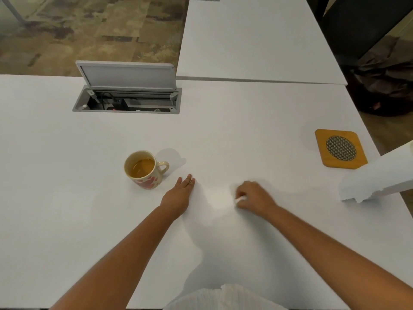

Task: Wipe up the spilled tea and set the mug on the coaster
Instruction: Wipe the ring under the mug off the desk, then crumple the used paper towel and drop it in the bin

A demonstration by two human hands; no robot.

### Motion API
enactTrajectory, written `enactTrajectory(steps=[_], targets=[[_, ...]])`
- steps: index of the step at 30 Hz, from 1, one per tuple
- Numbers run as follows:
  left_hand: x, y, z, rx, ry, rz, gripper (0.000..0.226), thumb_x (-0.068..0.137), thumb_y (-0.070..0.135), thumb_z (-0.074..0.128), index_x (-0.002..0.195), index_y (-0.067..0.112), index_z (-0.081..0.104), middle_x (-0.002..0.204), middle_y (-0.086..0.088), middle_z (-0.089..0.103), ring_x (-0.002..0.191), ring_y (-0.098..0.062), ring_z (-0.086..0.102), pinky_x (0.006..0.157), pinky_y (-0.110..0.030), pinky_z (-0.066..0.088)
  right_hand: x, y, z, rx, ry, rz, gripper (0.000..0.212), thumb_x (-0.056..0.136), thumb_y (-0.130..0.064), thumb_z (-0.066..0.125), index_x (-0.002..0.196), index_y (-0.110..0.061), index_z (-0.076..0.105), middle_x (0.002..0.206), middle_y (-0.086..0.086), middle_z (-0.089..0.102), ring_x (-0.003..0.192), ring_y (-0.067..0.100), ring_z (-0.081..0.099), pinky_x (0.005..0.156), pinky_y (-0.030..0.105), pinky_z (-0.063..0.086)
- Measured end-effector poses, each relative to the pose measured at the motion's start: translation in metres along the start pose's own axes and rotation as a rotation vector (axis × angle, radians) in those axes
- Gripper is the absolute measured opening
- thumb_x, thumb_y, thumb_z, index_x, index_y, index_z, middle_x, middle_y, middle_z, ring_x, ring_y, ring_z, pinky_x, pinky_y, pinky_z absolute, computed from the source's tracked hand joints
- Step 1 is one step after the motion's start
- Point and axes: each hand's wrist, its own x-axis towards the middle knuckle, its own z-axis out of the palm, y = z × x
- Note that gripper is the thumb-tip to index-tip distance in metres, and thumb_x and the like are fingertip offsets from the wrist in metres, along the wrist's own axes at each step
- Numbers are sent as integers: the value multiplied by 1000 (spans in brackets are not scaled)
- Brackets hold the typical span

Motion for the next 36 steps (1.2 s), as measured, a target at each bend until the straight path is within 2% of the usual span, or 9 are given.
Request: enactTrajectory(steps=[3, 6, 10, 18, 20, 24, 28, 32, 36], targets=[[-1, 0, 1, 15, 5, -3, 63, 95, -4, 23, 148, 19, -2, 157, 6, -9, 145, -19, -3, 113, -37, 29, -9, 47, -31, 72, 164, 238, 20, 74, -17, 71, 91, -9, 66, 88, 6, 62, 89, 29, 62, 68, 27, 39], [-1, 0, 1, 33, 11, 0, 63, 95, -3, 24, 148, 19, -2, 157, 6, -9, 145, -19, -3, 112, -37, 31, -26, 68, -29, 68, 188, 451, 31, 82, -31, 64, 103, -10, 55, 97, 4, 61, 92, 28, 60, 68, 27, 38], [-1, 1, 2, 27, 9, -3, 65, 94, -5, 23, 148, 19, -2, 157, 7, -10, 145, -19, -3, 111, -37, 32, -43, 50, 3, -76, 156, 463, 32, 86, -29, 55, 108, -9, 46, 106, 14, 61, 99, 32, 59, 73, 31, 40], [0, 1, 3, 23, -45, -10, 70, 91, -9, 27, 148, 18, -4, 157, 6, -12, 145, -21, -6, 112, -39, 28, -42, -41, 48, 114, 40, 455, 25, 86, -24, 51, 106, -11, 44, 98, 2, 57, 97, 28, 60, 77, 29, 42], [2, 1, 1, 17, -63, -3, 71, 90, -10, 28, 148, 17, -2, 157, 4, -10, 145, -22, -5, 113, -39, 26, -35, -61, 54, 253, -13, 431, 21, 85, -25, 51, 100, -12, 43, 86, -1, 51, 79, 26, 61, 70, 32, 47], [1, 1, -16, -51, -147, 16, 67, 92, 4, 40, 148, 15, 6, 158, -2, 3, 145, -25, 8, 114, -36, 19, -22, -76, 37, 1016, -68, 450, 11, 91, -20, 49, 90, -9, 46, 74, 9, 62, 49, 12, 62, 48, 24, 52], [-15, 14, -26, -582, -19, -13, 73, 91, 16, 56, 148, 21, 11, 146, -5, 40, 120, -23, 51, 100, -31, 39, -25, -70, 15, 1231, 3, 428, 14, 90, -24, 52, 81, -13, 55, 69, 3, 63, 51, 8, 62, 50, 21, 50], [-39, 45, -22, -1248, 13, -156, 66, 91, 21, 57, 146, 20, 20, 134, -7, 51, 107, -22, 58, 86, -35, 49, -34, -70, 5, 1359, -43, 351, 16, 87, -27, 52, 81, -16, 62, 72, -2, 68, 71, 13, 68, 67, 26, 55], [-55, 71, -19, -1494, -157, -104, 31, 96, 28, 46, 121, 14, 58, 117, -10, 65, 103, -21, 63, 88, -34, 53, -46, -75, 3, 1464, -74, 259, 17, 83, -13, 50, 91, -7, 64, 83, 9, 68, 77, 22, 69, 73, 31, 57]])
